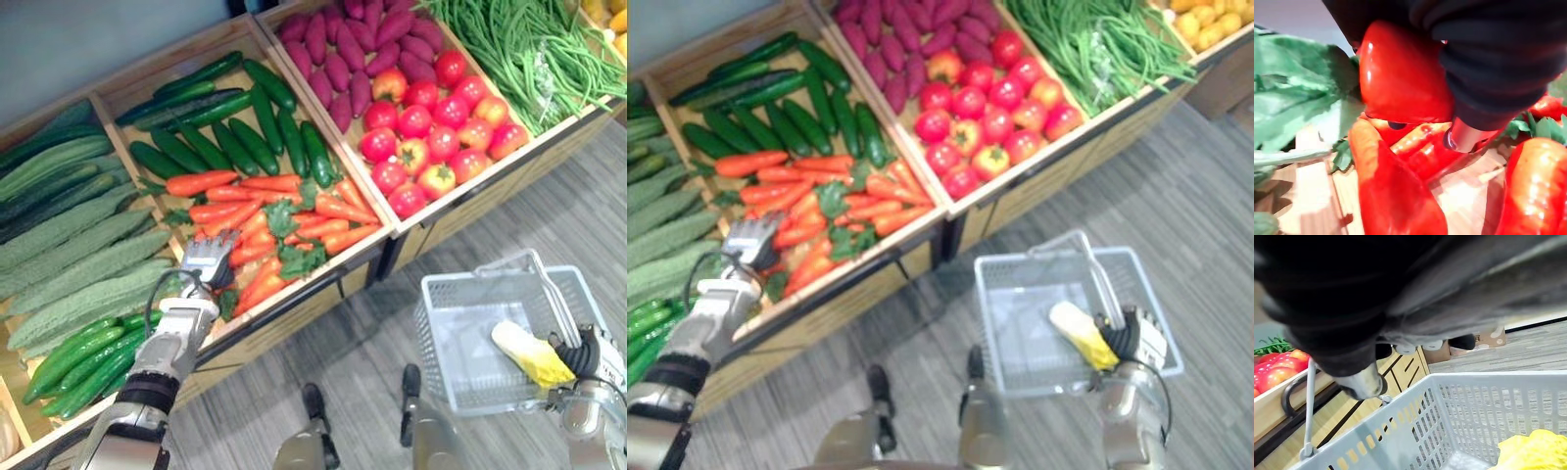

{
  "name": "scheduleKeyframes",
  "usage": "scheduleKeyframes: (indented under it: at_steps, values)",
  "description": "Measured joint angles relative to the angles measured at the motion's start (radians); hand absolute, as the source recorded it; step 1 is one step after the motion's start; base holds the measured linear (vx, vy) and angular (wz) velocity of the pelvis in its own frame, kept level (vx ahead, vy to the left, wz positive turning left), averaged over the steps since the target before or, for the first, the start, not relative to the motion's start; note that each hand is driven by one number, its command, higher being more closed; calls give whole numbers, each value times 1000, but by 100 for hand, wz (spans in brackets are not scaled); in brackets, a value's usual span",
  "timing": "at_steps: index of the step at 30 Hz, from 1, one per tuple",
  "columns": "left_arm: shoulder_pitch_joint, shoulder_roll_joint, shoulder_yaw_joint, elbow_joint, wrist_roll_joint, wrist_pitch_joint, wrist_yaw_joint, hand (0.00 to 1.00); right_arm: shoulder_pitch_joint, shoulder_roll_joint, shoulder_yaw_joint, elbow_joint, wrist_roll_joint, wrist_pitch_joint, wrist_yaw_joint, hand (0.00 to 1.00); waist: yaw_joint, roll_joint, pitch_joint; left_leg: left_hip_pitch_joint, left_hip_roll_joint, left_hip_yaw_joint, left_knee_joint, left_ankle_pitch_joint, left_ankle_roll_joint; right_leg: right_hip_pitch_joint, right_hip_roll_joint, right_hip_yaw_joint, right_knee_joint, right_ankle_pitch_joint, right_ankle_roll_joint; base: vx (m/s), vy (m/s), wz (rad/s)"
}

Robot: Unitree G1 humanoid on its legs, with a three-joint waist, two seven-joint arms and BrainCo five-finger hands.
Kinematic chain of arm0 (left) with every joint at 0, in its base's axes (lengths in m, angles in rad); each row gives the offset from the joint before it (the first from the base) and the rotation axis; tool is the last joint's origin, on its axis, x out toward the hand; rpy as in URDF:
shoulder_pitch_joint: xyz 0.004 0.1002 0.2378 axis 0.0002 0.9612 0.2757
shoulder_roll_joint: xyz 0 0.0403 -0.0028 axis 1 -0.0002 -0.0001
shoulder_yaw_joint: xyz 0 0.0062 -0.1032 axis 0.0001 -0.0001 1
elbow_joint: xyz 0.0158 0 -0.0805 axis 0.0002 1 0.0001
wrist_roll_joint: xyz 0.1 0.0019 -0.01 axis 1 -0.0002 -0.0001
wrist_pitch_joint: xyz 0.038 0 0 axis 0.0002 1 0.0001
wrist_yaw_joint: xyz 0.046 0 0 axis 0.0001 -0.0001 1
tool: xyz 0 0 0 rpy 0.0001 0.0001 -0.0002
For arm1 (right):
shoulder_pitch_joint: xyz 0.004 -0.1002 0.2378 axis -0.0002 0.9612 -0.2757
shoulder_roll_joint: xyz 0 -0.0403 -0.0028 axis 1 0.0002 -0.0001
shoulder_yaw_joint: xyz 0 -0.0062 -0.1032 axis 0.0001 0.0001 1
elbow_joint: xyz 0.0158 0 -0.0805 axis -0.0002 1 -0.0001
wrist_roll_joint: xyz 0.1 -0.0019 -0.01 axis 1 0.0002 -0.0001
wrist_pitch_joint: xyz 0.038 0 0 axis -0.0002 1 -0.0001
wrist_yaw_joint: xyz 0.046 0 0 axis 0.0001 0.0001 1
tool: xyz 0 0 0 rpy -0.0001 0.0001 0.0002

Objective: Pick vegetable in the basket

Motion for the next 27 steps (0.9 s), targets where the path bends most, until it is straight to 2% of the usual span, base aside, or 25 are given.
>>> scheduleKeyframes:
  at_steps: [7, 13, 17, 18, 21, 24, 27]
  values:
    - [94, -60, 139, -68, -118, 3, 23, 100, 0, 33, 0, 16, 0, 1, 9, 100, 1, 21, -36, 3, -3, -5, 0, 1, 1, 3, -2, -1, 0, 0, 0, -1, 2, 1]
    - [142, -112, 218, -96, -207, -4, 51, 100, -9, 40, 0, 52, 0, 1, 24, 100, 2, 20, -63, 18, -4, -10, 0, 1, 2, 20, -1, -1, -3, 0, 0, 0, 0, 0]
    - [169, -160, 252, -105, -390, -43, 49, 100, -10, 55, 0, 71, 1, 1, 26, 100, 1, 18, -78, 20, -5, -19, 0, 2, 3, 23, -1, -2, -2, 1, 1, -3, 2, 1]
    - [169, -178, 265, -107, -490, -72, 39, 100, -14, 57, 0, 80, 1, 2, 31, 100, 1, 16, -81, 19, -6, -27, 0, 3, 4, 24, -1, -5, -2, 1, 2, -15, 7, 6]
    - [187, -216, 282, -147, -680, -116, 2, 100, -16, 59, 1, 87, 1, 8, 44, 100, 0, 15, -82, 30, -7, -31, 0, 4, 5, 38, 0, -9, -6, 2, 2, -10, 6, 4]
    - [205, -252, 282, -184, -785, -135, -34, 100, -18, 59, 2, 87, 1, 9, 51, 100, -1, 14, -86, 36, -7, -33, 0, 3, 5, 52, 0, -10, -19, 5, 6, 0, 0, 0]
    - [210, -298, 271, -206, -831, -136, -51, 100, -22, 59, 6, 87, 1, 10, 68, 100, 0, 13, -95, 36, -9, -33, 0, 3, 5, 53, -1, -10, -21, 5, 7, 0, 0, 0]
